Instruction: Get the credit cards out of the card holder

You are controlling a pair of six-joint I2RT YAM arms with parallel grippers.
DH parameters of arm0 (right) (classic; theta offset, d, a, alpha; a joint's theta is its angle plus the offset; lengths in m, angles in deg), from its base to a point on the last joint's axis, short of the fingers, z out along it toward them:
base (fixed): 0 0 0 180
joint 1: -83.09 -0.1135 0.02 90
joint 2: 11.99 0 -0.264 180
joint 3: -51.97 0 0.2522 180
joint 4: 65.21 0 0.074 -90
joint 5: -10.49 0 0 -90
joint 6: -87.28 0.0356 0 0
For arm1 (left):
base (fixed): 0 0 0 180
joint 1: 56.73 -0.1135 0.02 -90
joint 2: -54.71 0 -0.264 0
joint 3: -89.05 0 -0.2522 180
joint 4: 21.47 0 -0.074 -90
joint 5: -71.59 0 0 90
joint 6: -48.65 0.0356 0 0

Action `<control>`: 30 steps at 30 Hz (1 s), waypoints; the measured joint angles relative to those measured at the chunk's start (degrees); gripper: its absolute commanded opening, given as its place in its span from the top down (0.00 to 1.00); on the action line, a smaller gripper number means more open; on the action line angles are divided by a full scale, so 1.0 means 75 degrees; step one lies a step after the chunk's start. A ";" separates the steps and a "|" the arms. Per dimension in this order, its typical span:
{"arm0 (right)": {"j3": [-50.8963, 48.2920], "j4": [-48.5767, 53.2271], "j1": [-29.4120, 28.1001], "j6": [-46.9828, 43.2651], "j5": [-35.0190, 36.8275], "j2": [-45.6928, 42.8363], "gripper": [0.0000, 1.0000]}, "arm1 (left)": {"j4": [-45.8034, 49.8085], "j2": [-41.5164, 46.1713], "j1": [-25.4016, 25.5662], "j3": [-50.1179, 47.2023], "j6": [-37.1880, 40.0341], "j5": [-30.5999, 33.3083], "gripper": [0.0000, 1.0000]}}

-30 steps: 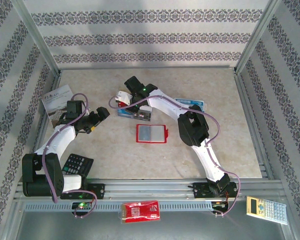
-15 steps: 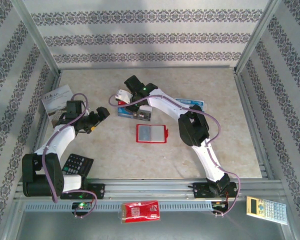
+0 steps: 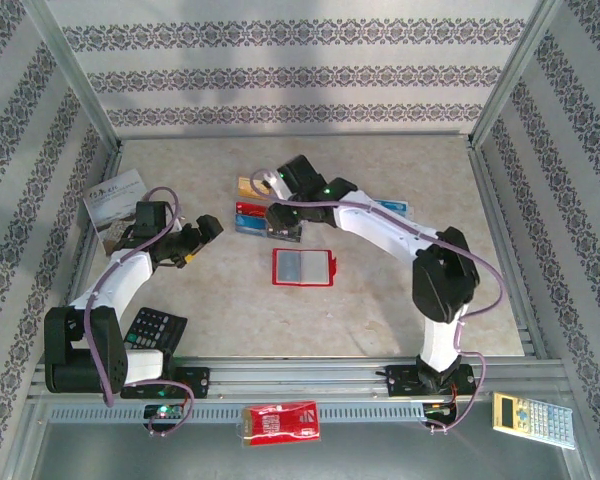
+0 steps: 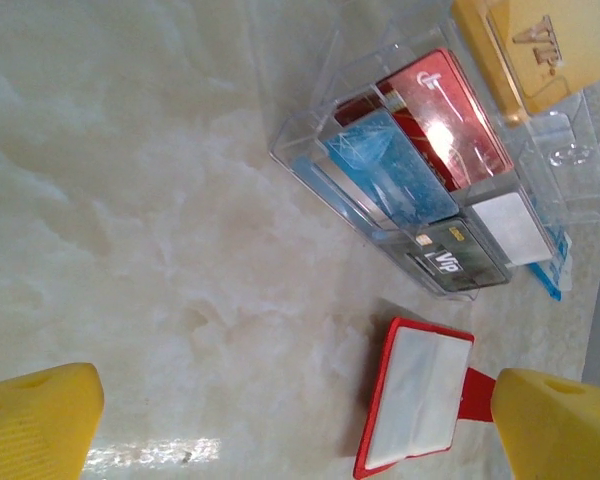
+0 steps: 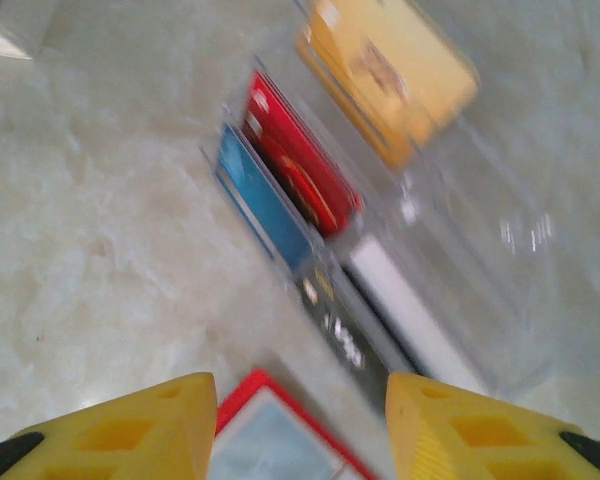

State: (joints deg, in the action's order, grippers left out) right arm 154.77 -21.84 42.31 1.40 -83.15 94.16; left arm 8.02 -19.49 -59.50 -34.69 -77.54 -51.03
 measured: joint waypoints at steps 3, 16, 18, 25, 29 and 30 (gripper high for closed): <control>-0.1236 -0.0254 -0.0009 0.1128 0.0236 -0.0600 0.41 | -0.0006 0.0000 0.0195 0.0000 -0.0003 0.0003 0.00; -0.3133 -0.0629 -0.0699 0.4334 0.0723 -0.1046 0.24 | -0.0309 -0.0265 0.0743 0.0000 -0.0087 0.0187 0.00; -0.3133 -0.0711 -0.0694 0.4529 0.0769 -0.1014 0.24 | -0.0332 -0.0294 0.0784 0.0000 -0.0114 0.0213 0.00; -0.2897 -0.0717 -0.0685 0.4666 0.0775 -0.0452 0.25 | -0.0501 -0.0452 0.0930 0.0000 -0.0178 0.0216 0.00; -0.2646 -0.0659 -0.0685 0.4602 0.0688 -0.0055 0.26 | -0.0510 -0.0560 0.1005 0.0000 -0.0178 0.0216 0.00; -0.2553 -0.0632 -0.0685 0.4570 0.0644 0.0064 0.26 | -0.0527 -0.0580 0.1023 0.0000 -0.0178 0.0210 0.00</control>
State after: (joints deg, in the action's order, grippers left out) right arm 135.62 -26.59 37.18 35.67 -78.32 94.64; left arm 4.06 -23.84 -51.83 -34.69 -78.87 -49.46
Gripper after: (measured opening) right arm 0.742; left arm 0.998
